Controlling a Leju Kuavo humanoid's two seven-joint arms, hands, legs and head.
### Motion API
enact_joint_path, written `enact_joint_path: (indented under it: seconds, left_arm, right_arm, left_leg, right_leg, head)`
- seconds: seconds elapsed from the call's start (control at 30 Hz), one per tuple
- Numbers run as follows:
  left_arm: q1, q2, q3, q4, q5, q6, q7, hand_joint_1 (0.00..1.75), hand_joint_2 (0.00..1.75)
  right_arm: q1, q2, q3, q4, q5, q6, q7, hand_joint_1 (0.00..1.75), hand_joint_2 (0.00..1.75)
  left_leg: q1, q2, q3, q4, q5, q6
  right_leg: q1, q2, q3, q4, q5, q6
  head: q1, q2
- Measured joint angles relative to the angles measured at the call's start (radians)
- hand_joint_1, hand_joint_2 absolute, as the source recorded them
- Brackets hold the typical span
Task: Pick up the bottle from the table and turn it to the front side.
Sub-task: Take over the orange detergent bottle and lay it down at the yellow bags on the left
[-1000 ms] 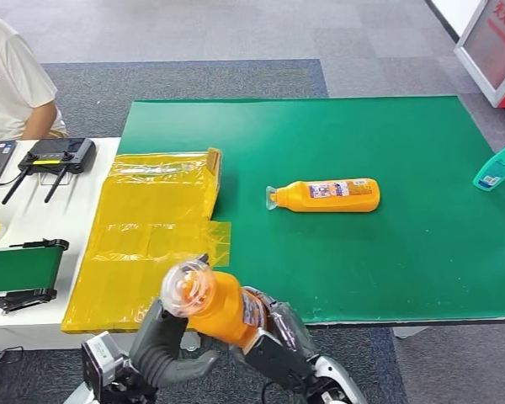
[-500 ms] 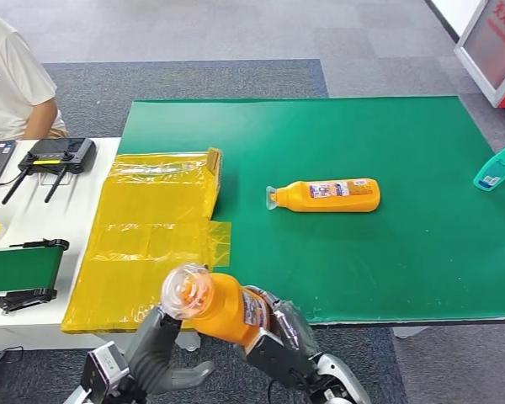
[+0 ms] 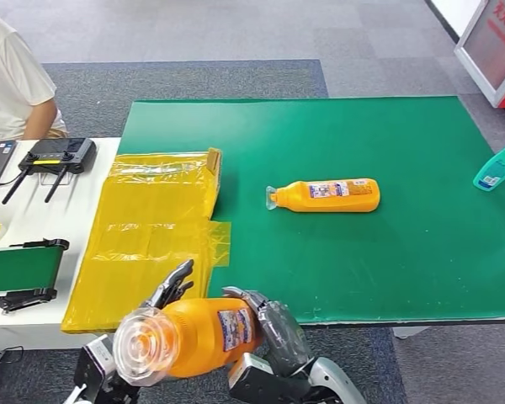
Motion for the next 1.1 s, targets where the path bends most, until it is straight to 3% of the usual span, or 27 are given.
enact_joint_path:
  seconds: [0.4, 0.67, 1.1]
  left_arm:
    - [-0.011, -0.041, -0.010, 0.007, 0.063, -0.068, -0.014, 0.00, 1.75]
    - [-0.009, -0.029, -0.074, 0.001, 0.073, -0.087, -0.039, 0.00, 1.75]
    - [-0.011, 0.020, -0.133, -0.023, -0.051, 0.007, -0.025, 0.00, 1.75]
  right_arm:
    - [-0.026, -0.006, 0.026, 0.010, -0.060, 0.015, -0.011, 1.75, 1.75]
    - [-0.025, -0.006, 0.035, 0.017, -0.049, 0.020, -0.010, 1.75, 1.75]
    - [-0.023, -0.006, 0.048, 0.069, -0.037, 0.046, -0.006, 1.75, 1.75]
  left_leg:
    - [0.000, 0.000, 0.000, 0.000, 0.000, 0.000]
    - [0.000, 0.000, 0.000, 0.000, 0.000, 0.000]
    - [0.000, 0.000, 0.000, 0.000, 0.000, 0.000]
  right_leg:
    - [0.000, 0.000, 0.000, 0.000, 0.000, 0.000]
    - [0.000, 0.000, 0.000, 0.000, 0.000, 0.000]
    - [0.000, 0.000, 0.000, 0.000, 0.000, 0.000]
  head:
    - [0.000, 0.000]
    - [0.000, 0.000]
    - [0.000, 0.000]
